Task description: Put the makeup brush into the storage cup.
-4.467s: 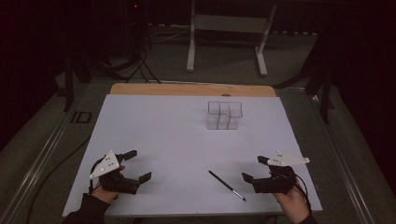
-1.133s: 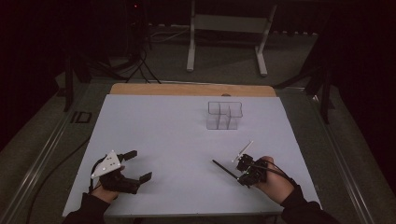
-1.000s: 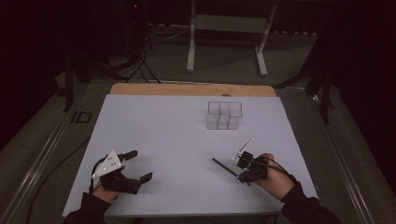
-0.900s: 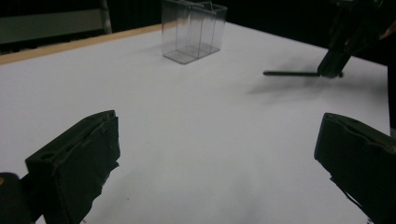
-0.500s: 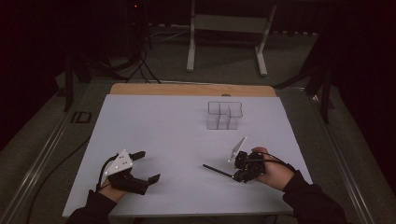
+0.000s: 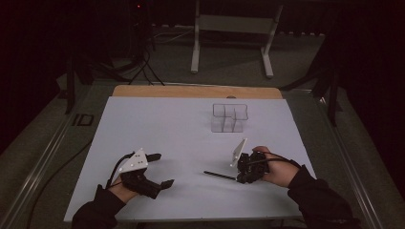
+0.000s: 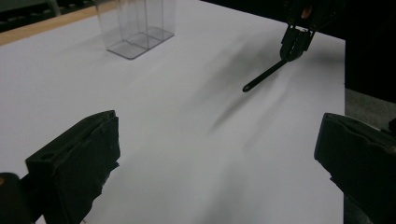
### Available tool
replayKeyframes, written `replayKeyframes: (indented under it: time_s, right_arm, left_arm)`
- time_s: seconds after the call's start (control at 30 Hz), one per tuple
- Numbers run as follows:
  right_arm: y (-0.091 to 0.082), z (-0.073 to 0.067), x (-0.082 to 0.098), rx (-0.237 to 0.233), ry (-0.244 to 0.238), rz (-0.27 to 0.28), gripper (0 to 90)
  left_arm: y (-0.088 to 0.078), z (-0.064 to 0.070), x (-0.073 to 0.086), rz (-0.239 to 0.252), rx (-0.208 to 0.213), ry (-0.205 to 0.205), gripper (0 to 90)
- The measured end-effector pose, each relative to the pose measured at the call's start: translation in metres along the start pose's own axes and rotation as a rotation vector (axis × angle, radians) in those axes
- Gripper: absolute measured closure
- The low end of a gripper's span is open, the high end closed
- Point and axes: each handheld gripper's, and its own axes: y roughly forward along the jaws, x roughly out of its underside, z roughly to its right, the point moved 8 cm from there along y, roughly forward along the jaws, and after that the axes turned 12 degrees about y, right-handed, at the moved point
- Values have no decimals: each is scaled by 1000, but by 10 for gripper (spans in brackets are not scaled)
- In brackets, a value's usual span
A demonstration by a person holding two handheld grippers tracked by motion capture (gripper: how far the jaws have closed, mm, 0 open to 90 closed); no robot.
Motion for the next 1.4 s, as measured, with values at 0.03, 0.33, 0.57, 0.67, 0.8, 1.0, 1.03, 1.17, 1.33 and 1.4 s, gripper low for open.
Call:
replayKeyframes:
  time_s: [0.03, 0.33, 0.57, 0.67, 0.8, 1.0, 1.03, 1.17, 1.33, 1.4]
  right_arm:
    - [-1, 0, -1, 5, -12, 4, 839]
    - [-9, -2, -8, 3, -56, -9, 840]
    - [-10, -5, -13, -17, -59, -36, 840]
    - [-10, -7, -15, -25, -62, -48, 840]
    - [-11, -8, -16, -24, -67, -53, 840]
    - [-14, -9, -19, -24, -77, -55, 839]
    - [-14, -10, -20, -23, -76, -56, 840]
    - [-15, -11, -20, -23, -80, -63, 840]
    - [-16, -11, -21, -19, -81, -66, 840]
    - [-17, -12, -22, -22, -81, -63, 840]
  left_arm:
    - [2, 0, -2, -2, 3, 9, 14]
    - [20, 6, -15, -107, 53, 64, 15]
    - [30, 11, -28, -194, 79, 159, 24]
    - [34, 13, -33, -226, 82, 215, 24]
    - [39, 16, -41, -268, 89, 301, 25]
    - [49, 23, -46, -328, 102, 415, 60]
    - [50, 23, -46, -337, 100, 430, 66]
    - [57, 27, -47, -330, 105, 474, 141]
    - [64, 29, -44, -339, 115, 528, 216]
    - [68, 30, -43, -358, 108, 546, 229]
